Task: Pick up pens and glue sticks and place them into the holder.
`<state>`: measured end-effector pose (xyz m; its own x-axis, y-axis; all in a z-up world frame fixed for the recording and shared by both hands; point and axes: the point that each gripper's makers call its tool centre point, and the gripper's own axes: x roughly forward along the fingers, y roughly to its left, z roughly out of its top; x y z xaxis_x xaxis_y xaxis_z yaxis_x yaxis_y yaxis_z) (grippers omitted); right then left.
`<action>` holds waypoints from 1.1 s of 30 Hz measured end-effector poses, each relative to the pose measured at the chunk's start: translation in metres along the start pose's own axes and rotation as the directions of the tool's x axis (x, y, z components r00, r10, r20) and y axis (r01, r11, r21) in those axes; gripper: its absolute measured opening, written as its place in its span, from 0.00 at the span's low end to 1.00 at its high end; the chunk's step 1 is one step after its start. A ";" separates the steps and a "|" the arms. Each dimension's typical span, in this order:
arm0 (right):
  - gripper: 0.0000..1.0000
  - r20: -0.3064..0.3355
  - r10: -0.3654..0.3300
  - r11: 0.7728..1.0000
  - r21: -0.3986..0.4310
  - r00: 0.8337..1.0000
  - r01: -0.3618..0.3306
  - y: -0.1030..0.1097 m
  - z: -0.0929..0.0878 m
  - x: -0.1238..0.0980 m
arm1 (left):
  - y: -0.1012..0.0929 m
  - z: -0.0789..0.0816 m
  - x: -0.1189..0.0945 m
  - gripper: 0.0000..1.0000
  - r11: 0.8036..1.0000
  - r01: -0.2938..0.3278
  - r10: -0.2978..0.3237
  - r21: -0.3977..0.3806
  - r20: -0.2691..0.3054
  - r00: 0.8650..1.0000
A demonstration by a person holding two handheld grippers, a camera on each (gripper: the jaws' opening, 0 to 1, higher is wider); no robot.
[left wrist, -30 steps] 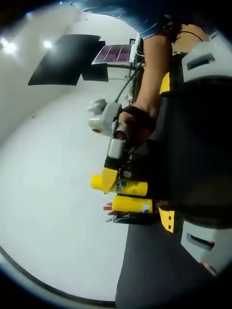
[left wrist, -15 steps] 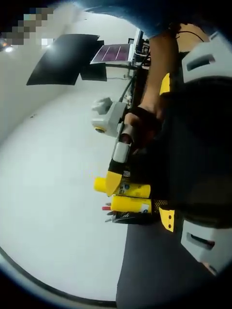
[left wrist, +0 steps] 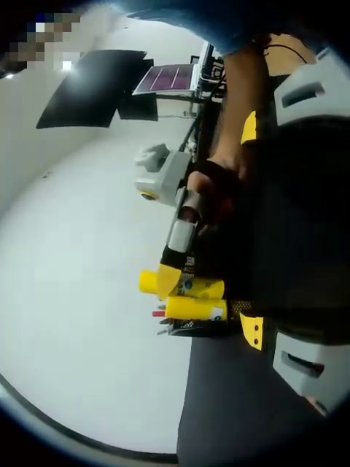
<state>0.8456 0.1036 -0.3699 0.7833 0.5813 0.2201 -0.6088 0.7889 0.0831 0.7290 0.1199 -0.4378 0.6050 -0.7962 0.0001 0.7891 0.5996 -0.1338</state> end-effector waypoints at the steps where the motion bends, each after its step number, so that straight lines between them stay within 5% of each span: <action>1: 0.18 0.003 -0.007 1.000 -0.003 1.000 0.007 -0.001 0.000 0.000 | 0.000 0.000 0.000 0.86 1.000 0.000 0.000 0.001 -0.001 1.000; 7: 0.18 0.012 -0.013 1.000 0.017 1.000 0.013 -0.005 0.000 0.000 | 0.025 0.002 0.002 0.86 1.000 -0.002 0.002 0.001 -0.005 1.000; 23: 0.18 -0.002 -0.013 0.999 -0.034 1.000 0.013 -0.006 0.002 -0.009 | -0.002 -0.005 -0.001 0.85 1.000 -0.005 0.005 0.014 -0.022 1.000; 33: 0.18 0.003 -0.031 0.999 0.021 1.000 0.031 -0.014 0.003 -0.009 | -0.009 -0.007 -0.003 0.85 1.000 -0.004 0.005 0.013 -0.022 1.000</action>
<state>0.8469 0.0866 -0.3702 0.8015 0.5558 0.2205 -0.5867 0.8023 0.1101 0.7196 0.1162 -0.4430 0.6061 -0.7951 -0.0225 0.7878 0.6040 -0.1205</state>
